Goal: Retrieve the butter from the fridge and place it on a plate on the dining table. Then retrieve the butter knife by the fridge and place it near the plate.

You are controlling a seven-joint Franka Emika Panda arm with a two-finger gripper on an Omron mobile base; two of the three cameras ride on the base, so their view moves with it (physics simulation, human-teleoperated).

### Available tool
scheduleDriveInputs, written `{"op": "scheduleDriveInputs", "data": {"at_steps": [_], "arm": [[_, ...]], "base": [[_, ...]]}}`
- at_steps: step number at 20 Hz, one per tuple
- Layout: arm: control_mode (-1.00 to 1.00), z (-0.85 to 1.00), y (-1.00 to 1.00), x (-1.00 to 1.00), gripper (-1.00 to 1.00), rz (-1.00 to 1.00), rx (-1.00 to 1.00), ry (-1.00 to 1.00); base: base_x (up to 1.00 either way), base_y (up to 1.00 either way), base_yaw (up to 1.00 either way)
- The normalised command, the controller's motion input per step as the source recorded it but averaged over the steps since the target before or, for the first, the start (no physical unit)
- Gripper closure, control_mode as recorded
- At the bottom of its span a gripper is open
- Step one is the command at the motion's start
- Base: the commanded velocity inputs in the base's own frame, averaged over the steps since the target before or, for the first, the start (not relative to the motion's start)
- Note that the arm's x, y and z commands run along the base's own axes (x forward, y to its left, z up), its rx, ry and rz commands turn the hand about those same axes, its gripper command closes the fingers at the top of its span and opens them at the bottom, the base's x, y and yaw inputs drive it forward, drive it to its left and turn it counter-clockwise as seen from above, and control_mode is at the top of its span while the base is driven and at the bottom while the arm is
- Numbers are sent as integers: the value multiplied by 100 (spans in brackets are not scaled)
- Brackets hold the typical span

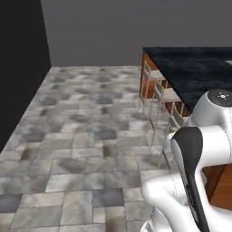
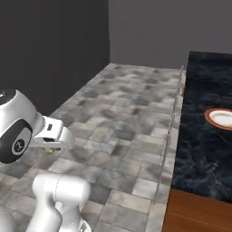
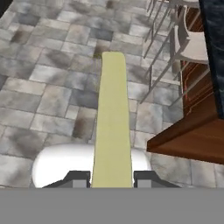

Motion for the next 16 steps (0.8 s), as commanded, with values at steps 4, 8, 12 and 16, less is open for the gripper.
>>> {"op": "scheduleDriveInputs", "data": {"at_steps": [4,8,12,16], "arm": [[100,0,0,0,100,0,0,0],[100,0,0,0,100,0,0,0],[100,0,0,0,100,0,0,0],[100,0,0,0,100,0,0,0]], "base": [[75,58,-77],[91,61,-73],[47,77,-70],[56,76,-73]]}}
